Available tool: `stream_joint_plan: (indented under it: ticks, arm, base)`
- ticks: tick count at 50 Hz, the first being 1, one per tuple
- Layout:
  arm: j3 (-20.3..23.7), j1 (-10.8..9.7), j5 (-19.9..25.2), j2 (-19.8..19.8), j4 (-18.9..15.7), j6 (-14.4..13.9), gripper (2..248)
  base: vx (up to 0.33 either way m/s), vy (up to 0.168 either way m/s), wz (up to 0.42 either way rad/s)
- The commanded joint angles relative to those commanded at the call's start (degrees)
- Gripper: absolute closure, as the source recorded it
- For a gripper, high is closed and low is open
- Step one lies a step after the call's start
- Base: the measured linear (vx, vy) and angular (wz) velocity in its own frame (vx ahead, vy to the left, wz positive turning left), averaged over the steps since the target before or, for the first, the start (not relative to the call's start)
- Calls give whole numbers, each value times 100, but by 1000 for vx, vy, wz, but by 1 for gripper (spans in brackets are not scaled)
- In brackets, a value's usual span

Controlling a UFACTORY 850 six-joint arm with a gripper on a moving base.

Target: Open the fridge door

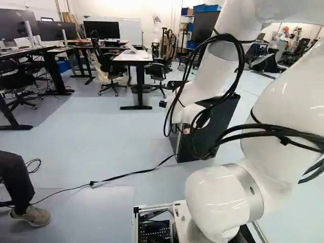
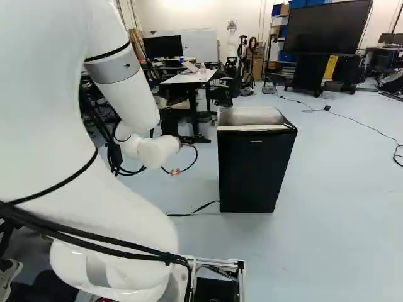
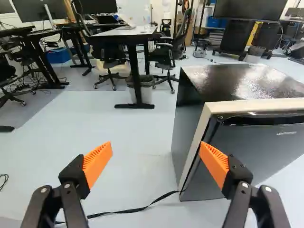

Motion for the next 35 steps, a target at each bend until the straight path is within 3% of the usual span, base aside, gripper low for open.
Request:
stream_joint_plan:
  ticks: [35]
  arm:
    - [-1051, 167, 0, -1359, 910, 0, 3]
  base:
    - [0, 0, 0]
